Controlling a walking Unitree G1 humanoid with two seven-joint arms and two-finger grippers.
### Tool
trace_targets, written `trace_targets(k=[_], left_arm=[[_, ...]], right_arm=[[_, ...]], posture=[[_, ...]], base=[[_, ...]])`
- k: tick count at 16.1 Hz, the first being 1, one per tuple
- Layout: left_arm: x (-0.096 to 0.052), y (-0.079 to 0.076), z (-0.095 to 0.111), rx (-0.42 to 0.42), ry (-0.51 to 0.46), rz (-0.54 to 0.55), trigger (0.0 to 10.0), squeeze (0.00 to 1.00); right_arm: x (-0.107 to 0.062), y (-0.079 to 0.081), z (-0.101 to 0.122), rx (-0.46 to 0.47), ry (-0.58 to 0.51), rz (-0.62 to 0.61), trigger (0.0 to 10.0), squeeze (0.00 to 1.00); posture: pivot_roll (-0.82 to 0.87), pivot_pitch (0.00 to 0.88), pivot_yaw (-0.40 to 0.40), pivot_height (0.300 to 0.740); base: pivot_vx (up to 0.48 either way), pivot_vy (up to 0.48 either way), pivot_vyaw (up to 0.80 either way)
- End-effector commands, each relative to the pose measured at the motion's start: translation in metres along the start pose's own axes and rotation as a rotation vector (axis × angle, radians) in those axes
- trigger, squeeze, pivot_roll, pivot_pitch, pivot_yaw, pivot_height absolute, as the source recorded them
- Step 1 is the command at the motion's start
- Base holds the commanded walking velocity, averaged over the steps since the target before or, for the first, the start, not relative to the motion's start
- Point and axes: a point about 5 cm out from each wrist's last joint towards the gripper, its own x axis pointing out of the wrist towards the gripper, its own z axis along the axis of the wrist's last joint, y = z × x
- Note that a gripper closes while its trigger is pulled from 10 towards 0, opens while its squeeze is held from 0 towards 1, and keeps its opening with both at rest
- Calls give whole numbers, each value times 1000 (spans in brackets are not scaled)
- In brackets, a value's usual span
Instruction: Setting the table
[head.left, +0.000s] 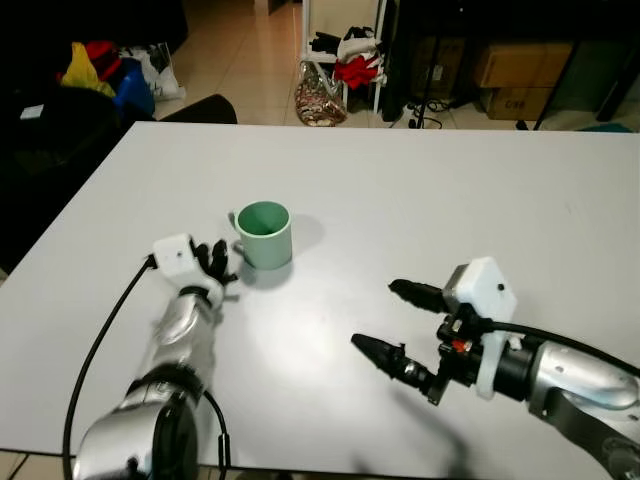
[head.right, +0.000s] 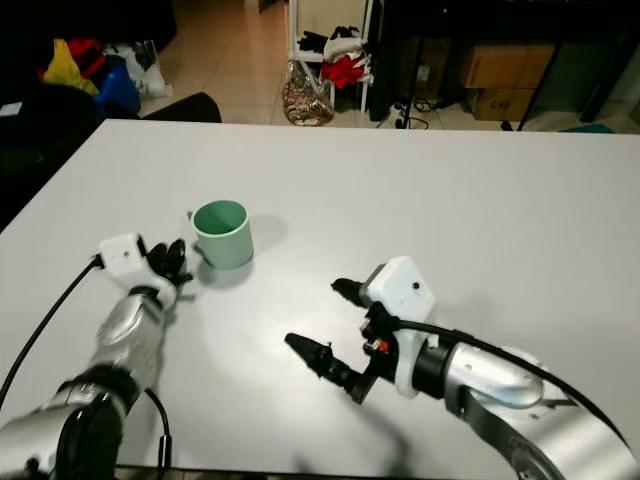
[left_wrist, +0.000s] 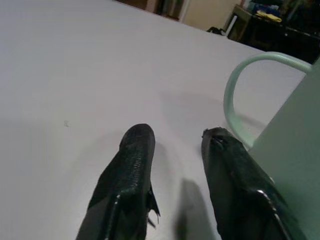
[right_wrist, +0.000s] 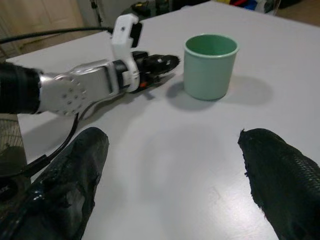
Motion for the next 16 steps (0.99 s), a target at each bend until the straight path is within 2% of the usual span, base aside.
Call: trace_targets(k=[1, 3, 5, 8, 9, 10, 11, 13, 14, 15, 16], left_arm=[[-3, 6, 2, 46, -12, -22, 10000, 1000], [-9, 15, 5, 119, -49, -43, 10000, 1000], [-11, 13, 10, 179, -67, -100, 10000, 1000], [-23, -13, 38, 257, -176, -285, 10000, 1000], [-26, -16, 42, 257, -187, -300, 10000, 1000], [-36, -23, 54, 263, -202, -336, 10000, 871], [-47, -27, 71, 264, -210, -350, 10000, 651], [-59, -26, 84, 286, -227, -341, 10000, 510], [-69, -24, 90, 301, -244, -313, 10000, 510], [-78, -25, 87, 311, -212, -284, 10000, 510], [-86, -32, 85, 302, -181, -296, 10000, 510]], right_arm=[[-1, -3, 0, 2, -10, 3, 10000, 0], [3, -7, -5, 13, -32, -45, 10000, 0], [7, -9, -12, 41, -47, -81, 10000, 0], [17, -15, -12, 122, -126, -246, 10000, 0], [18, -15, -11, 128, -140, -261, 10000, 0], [20, -14, -7, 130, -167, -306, 10000, 0], [19, -14, 4, 118, -203, -347, 10000, 0], [16, -17, 8, 109, -218, -401, 10000, 0], [13, -21, 3, 148, -230, -467, 10000, 0], [12, -24, -7, 181, -209, -538, 10000, 0], [11, -21, -7, 204, -220, -564, 10000, 0]], posture=[[-122, 0, 119, 740], [-100, 0, 157, 740], [-81, 0, 183, 740], [-61, 0, 187, 740], [-59, 0, 186, 740], [-51, 0, 181, 740], [-34, 0, 166, 740], [-2, 0, 141, 740], [13, 0, 131, 740], [43, 0, 110, 740], [52, 0, 101, 740]], base=[[0, 0, 0], [0, 0, 0], [0, 0, 0], [0, 0, 0], [0, 0, 0], [0, 0, 0], [0, 0, 0], [0, 0, 0], [0, 0, 0], [0, 0, 0], [0, 0, 0]])
